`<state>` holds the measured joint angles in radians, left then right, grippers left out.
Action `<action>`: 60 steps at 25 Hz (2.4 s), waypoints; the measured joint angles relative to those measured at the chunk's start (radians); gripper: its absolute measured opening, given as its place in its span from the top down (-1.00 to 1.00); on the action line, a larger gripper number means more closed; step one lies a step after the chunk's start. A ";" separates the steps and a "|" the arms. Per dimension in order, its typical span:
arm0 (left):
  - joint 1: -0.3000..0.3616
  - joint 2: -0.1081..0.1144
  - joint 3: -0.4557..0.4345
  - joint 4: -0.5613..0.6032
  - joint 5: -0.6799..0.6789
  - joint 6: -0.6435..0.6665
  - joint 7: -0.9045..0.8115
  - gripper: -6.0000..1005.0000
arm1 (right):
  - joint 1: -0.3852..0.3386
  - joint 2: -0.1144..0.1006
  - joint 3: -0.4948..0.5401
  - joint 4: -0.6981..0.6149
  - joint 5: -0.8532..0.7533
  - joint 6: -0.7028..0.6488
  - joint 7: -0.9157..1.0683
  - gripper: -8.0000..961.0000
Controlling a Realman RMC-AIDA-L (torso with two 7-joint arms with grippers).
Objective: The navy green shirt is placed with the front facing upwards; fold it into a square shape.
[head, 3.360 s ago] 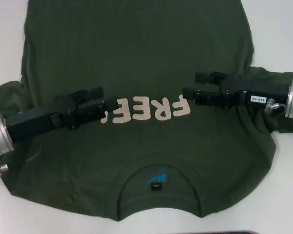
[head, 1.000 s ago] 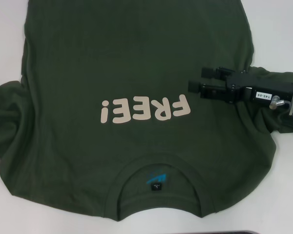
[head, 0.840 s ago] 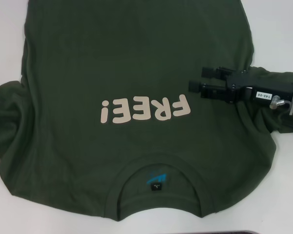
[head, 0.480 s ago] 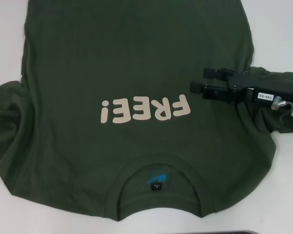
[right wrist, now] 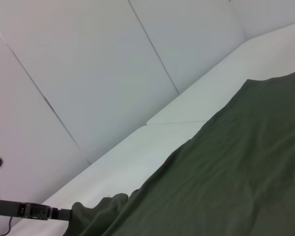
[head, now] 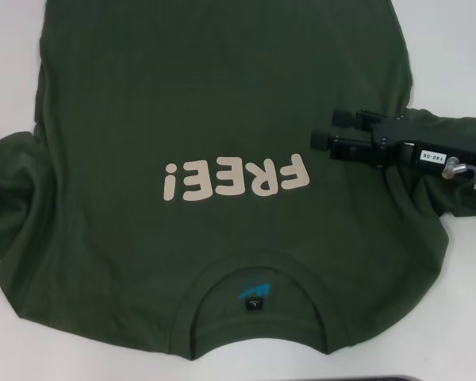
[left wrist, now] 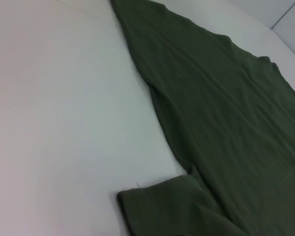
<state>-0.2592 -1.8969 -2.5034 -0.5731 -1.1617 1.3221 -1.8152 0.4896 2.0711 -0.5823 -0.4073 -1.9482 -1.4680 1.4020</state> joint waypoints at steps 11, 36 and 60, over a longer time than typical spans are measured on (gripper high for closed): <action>-0.013 -0.012 0.003 -0.023 0.018 0.002 -0.011 -0.71 | -0.001 0.001 0.002 -0.001 0.000 0.000 0.000 -0.87; -0.015 -0.029 -0.016 -0.078 0.048 -0.024 -0.075 0.68 | -0.002 0.001 0.012 -0.004 0.000 -0.001 0.000 -0.87; -0.018 -0.041 -0.078 -0.182 0.131 -0.059 -0.154 0.98 | 0.009 0.003 0.022 -0.004 0.000 0.005 0.000 -0.87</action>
<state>-0.2774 -1.9374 -2.5814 -0.7551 -1.0307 1.2626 -1.9696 0.4988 2.0739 -0.5598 -0.4111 -1.9482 -1.4633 1.4020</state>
